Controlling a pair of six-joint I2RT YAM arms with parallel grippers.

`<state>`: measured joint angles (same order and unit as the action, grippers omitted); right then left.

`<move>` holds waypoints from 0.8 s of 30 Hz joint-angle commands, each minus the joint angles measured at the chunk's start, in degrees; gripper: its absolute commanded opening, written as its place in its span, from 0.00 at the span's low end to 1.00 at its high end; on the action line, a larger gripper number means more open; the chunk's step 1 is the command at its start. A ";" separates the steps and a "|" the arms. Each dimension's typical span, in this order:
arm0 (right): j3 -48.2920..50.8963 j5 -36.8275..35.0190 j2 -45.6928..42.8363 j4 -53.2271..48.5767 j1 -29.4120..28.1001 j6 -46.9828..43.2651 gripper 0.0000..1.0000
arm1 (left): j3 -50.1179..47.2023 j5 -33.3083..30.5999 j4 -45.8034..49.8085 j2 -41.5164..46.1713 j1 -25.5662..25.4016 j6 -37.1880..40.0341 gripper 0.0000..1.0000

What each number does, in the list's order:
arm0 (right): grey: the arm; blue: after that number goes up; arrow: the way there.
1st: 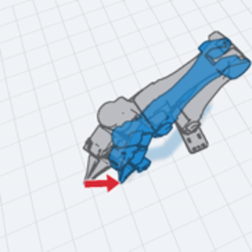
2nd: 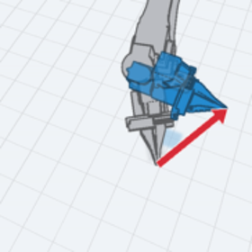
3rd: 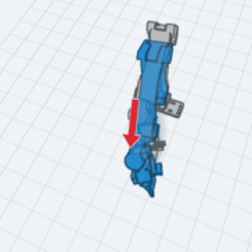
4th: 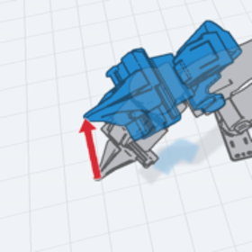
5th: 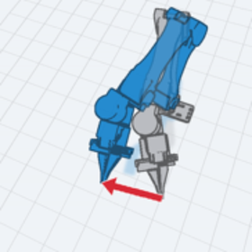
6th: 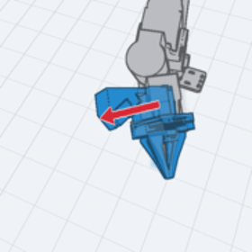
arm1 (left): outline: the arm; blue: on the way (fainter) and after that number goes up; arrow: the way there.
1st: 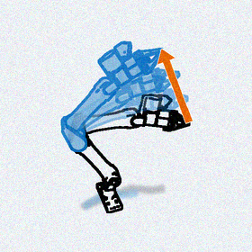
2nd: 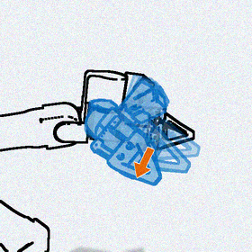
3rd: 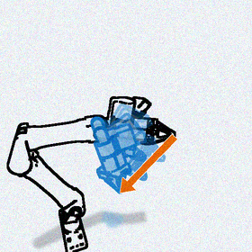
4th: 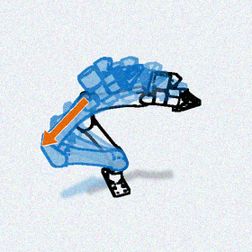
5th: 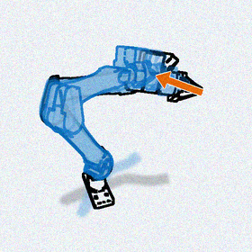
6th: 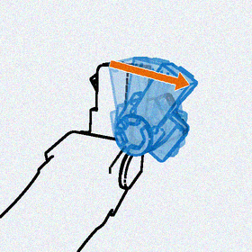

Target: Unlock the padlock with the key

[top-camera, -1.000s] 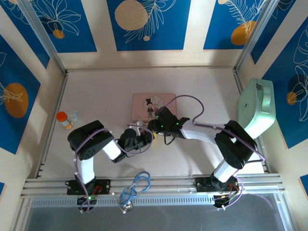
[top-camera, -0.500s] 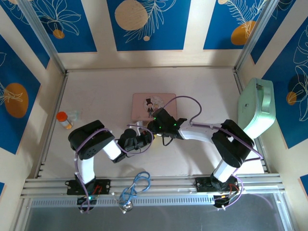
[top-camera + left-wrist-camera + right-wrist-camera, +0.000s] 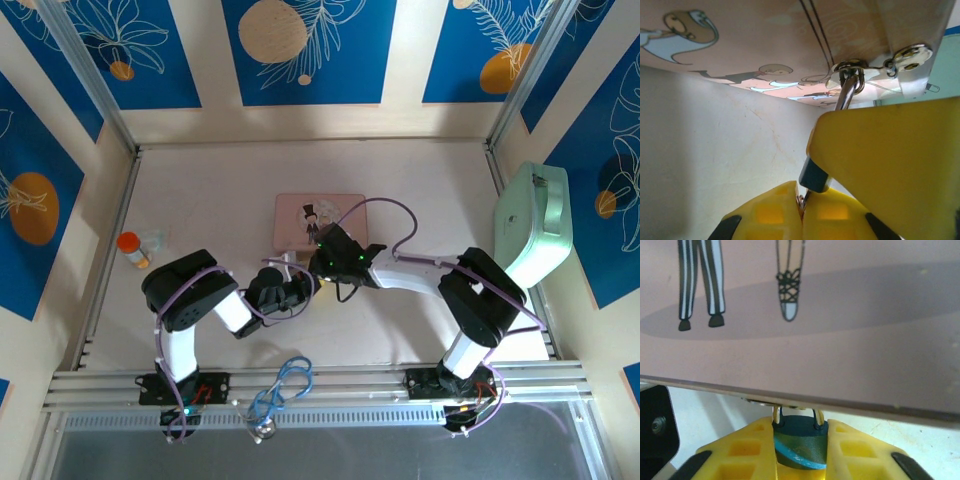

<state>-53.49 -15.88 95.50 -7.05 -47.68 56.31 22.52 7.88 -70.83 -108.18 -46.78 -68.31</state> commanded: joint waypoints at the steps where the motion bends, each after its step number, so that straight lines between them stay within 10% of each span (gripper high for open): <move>1: -1.85 0.47 1.93 -3.06 -1.15 0.40 0.15 | -0.02 0.23 -3.78 0.09 -0.02 0.89 0.02; 8: -4.66 -1.28 2.83 -8.28 -1.71 0.36 0.09 | -3.20 -4.10 -1.42 4.14 -0.31 1.76 0.52; 24: -8.36 -0.27 4.91 -13.34 -1.06 -0.01 0.07 | -2.03 -14.44 30.54 20.38 -5.70 4.03 0.52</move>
<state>-60.64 -18.00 99.00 -16.67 -48.84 56.99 18.50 -2.33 -51.35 -91.33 -51.09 -65.30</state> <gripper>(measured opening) 0.162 0.522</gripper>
